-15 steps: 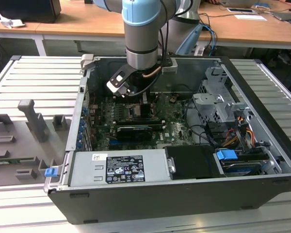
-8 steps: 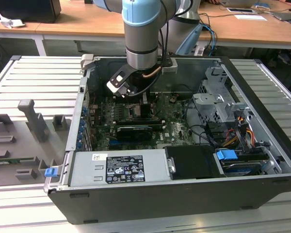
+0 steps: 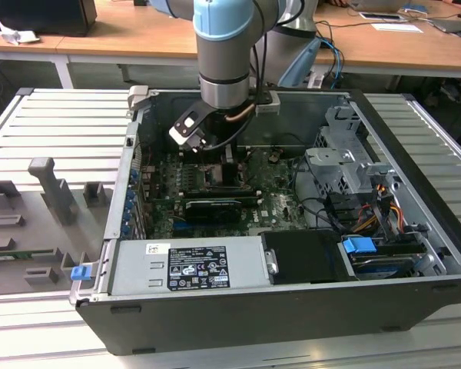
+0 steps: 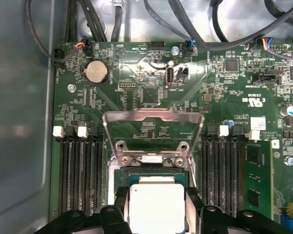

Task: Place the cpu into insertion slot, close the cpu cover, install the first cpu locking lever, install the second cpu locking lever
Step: 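Place the cpu into insertion slot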

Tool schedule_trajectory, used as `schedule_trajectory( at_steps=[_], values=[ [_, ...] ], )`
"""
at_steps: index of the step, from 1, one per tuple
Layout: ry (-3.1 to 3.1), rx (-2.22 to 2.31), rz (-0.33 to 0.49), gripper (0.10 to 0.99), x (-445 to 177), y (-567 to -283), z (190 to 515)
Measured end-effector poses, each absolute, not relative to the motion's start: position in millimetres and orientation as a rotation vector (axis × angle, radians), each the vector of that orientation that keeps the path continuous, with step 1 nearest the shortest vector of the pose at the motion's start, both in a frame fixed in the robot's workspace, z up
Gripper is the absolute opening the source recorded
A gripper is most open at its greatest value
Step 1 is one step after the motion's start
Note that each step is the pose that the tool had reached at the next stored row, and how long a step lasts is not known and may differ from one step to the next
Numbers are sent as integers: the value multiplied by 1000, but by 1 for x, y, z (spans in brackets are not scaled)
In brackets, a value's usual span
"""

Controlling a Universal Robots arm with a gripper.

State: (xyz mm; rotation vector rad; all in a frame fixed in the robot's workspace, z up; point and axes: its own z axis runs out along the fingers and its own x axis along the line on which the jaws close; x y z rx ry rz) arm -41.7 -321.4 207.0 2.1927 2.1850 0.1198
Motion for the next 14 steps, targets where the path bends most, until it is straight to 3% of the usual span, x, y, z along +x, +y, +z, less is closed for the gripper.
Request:
schedule_trajectory(
  at_steps=[14],
  values=[
    [2170, 2207, 119, 553, -42, -320, 199]
  ],
)
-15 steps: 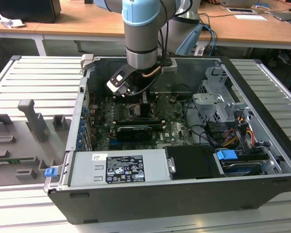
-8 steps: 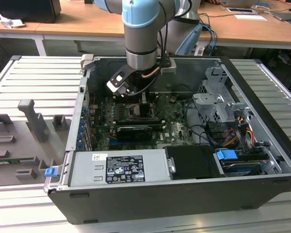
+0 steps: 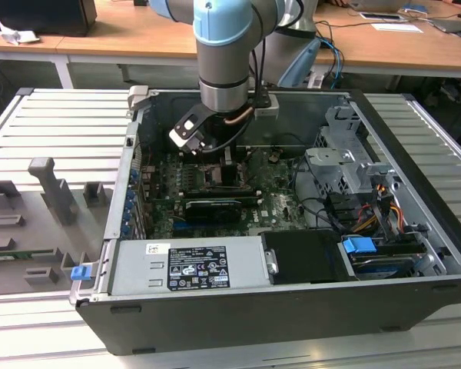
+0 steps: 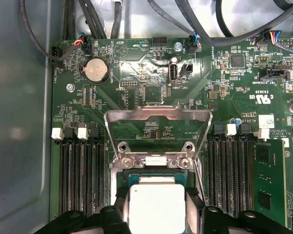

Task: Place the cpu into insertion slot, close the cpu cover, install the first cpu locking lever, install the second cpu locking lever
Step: 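Place the cpu into insertion slot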

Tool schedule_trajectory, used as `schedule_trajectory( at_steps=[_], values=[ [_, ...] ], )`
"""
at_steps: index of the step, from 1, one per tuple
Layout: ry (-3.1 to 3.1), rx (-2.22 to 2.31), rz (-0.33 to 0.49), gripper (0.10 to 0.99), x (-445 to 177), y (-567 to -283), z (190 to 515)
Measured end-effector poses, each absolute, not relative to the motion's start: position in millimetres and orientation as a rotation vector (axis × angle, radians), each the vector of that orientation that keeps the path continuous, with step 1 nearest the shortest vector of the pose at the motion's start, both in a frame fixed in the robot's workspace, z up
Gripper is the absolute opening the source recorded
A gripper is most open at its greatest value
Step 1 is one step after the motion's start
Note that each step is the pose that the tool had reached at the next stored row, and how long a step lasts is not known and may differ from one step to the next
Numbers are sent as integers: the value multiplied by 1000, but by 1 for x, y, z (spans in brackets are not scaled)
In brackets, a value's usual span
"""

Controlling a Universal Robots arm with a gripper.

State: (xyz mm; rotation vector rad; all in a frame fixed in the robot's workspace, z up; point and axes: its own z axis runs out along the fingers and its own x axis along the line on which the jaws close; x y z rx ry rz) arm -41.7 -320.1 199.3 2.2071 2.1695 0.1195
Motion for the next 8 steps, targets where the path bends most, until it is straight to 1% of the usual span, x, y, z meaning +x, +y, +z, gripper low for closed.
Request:
schedule_trajectory(
  at_steps=[1, 8],
  values=[
    [2170, 2207, 120, 616, -42, -320, 199],
    [2170, 2208, 118, 616, -42, -320, 203]
  ],
)
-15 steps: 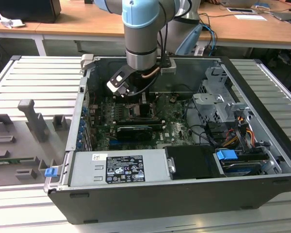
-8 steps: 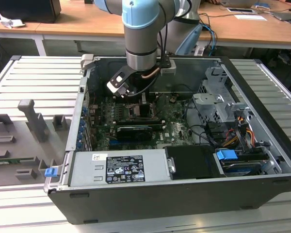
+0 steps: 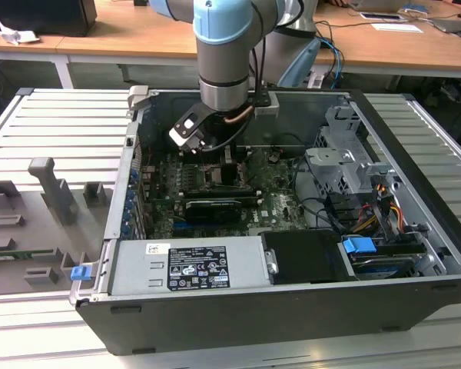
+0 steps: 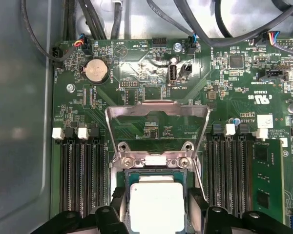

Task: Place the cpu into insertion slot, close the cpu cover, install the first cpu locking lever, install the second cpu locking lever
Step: 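Place the cpu into insertion slot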

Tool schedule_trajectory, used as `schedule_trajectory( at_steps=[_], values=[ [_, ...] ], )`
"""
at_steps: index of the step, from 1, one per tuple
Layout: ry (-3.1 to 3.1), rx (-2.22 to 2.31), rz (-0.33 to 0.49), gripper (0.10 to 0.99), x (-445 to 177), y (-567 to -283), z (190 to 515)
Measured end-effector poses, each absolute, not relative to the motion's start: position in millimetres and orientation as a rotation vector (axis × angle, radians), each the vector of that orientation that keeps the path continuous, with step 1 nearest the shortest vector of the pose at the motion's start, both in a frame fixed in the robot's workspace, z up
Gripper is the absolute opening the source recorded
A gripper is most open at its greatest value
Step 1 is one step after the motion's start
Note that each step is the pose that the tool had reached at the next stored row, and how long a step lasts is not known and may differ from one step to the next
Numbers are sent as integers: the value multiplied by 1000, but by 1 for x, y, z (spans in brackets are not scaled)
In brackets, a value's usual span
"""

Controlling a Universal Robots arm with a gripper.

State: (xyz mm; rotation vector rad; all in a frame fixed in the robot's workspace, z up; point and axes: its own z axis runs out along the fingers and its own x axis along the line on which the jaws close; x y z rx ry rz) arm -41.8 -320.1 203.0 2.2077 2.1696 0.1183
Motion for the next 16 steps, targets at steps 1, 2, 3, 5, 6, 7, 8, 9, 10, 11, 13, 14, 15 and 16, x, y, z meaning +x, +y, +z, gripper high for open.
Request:
schedule_trajectory(
  at_steps=[1, 2, 3, 5, 6, 7, 8, 9, 10, 11, 13, 14, 15, 16],
  values=[
    [2170, 2208, 118, 616, -42, -320, 205],
    [2171, 2208, 117, 616, -42, -320, 206],
    [2171, 2209, 115, 616, -42, -320, 208],
    [2174, 2212, 110, 600, -41, -320, 211],
    [2176, 2214, 106, 537, -41, -320, 211],
    [2179, 2217, 99, 537, -39, -320, 212],
    [2181, 2220, 94, 537, -38, -320, 212],
    [2183, 2221, 91, 471, -38, -320, 213],
    [2183, 2222, 89, 412, -38, -320, 213],
    [2184, 2223, 87, 353, -37, -320, 213],
    [2185, 2224, 86, 294, -37, -320, 214],
    [2185, 2224, 85, 231, -37, -320, 215],
    [2185, 2224, 85, 173, -37, -320, 216],
    [2186, 2225, 83, 110, -37, -320, 217]
  ],
)
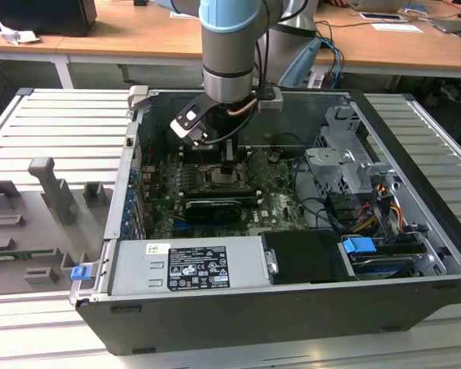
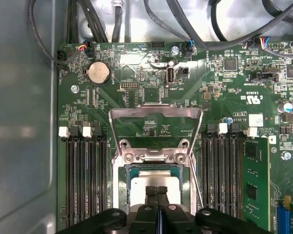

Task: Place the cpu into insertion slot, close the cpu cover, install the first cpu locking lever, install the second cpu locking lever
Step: 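Place the cpu into insertion slot, then close the cpu cover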

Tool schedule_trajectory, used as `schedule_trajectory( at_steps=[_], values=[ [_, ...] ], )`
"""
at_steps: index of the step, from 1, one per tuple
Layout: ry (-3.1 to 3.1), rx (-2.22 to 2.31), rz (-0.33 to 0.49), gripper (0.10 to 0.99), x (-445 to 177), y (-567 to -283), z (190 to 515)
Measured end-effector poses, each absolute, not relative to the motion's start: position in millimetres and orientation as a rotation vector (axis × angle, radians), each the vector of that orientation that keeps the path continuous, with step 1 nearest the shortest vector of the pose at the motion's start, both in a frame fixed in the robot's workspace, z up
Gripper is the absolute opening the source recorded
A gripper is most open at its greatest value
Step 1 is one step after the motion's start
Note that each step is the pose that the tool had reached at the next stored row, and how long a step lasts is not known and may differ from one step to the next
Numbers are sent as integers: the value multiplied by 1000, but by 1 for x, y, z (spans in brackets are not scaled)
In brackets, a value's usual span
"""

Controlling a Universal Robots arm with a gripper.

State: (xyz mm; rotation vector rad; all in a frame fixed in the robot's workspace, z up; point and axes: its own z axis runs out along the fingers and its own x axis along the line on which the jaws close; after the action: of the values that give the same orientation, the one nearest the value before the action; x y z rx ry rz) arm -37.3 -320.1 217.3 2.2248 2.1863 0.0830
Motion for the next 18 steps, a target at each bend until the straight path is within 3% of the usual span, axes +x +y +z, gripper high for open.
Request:
schedule_trajectory(
  at_steps=[18],
  values=[
    [2187, 2226, 83, 106, -37, -320, 226]
  ],
)
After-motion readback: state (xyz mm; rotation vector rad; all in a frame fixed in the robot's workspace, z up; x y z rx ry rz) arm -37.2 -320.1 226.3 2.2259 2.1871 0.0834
